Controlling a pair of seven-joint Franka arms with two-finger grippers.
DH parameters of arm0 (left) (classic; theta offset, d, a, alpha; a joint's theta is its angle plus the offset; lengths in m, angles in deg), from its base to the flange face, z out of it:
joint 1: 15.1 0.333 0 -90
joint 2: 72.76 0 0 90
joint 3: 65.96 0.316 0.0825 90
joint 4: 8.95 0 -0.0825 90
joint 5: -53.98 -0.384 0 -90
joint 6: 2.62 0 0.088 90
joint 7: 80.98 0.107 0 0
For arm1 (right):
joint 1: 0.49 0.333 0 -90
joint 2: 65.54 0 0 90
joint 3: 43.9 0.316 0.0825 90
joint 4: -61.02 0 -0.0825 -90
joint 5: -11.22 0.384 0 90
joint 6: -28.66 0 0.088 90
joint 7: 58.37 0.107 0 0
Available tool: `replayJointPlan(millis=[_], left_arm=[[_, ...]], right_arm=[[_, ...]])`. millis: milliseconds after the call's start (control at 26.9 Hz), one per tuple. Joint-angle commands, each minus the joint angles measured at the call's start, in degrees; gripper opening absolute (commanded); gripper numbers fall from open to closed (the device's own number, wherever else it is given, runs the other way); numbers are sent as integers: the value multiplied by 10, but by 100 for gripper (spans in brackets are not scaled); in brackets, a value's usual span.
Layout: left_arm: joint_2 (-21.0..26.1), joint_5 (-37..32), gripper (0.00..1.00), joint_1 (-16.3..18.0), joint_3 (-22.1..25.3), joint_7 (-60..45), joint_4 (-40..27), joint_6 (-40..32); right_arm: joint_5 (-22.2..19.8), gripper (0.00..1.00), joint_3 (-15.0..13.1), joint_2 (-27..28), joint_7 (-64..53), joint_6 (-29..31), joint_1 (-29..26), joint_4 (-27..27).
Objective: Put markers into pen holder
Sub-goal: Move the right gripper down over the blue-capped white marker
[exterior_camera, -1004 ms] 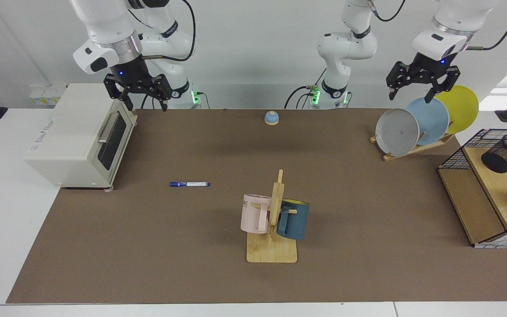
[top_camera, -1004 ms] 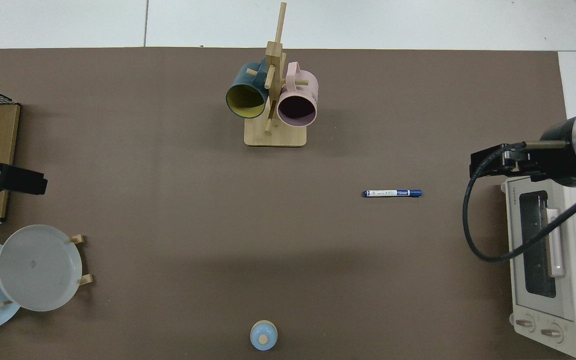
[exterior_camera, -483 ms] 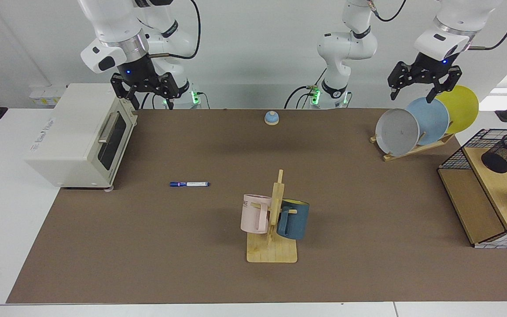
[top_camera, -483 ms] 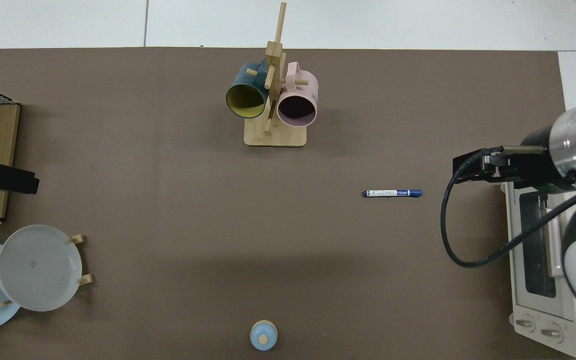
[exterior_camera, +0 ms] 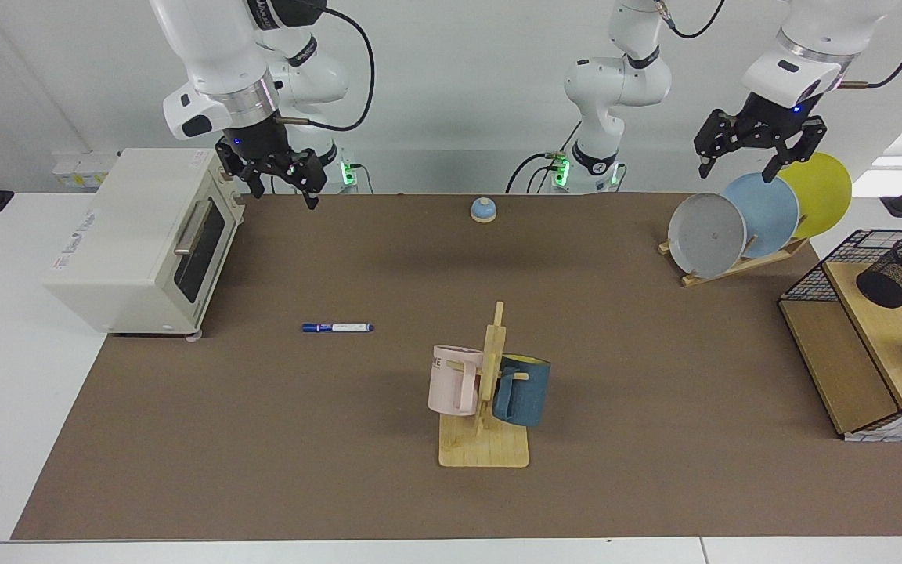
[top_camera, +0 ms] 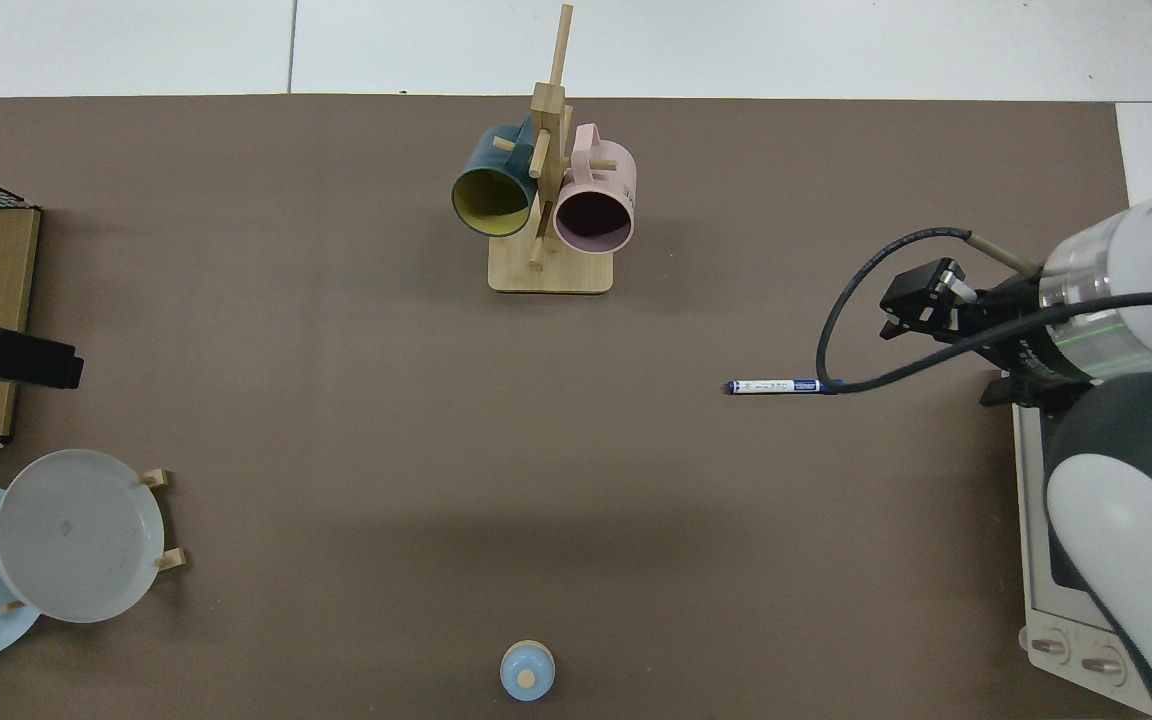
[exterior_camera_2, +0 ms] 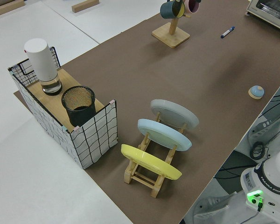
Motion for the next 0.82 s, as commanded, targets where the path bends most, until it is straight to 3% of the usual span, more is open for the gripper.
replayJointPlan(millis=[0,372,558,781], left_arm=[[-3,-1,100,-1,4,0,5,-11],[-4,-1,100,-2,3,0,5,-12],[-4,-1,100,-2,0,0,5,-11],[-4,-1,100,-2,2,0,5,-11]], right_arm=[[8,100,-1,-4,145,44,0,-46],[21,100,-1,-9,348,135,-4,-150],[32,100,-1,-8,437,232,-1,-219],[31,100,-1,6,471,288,0,-254]])
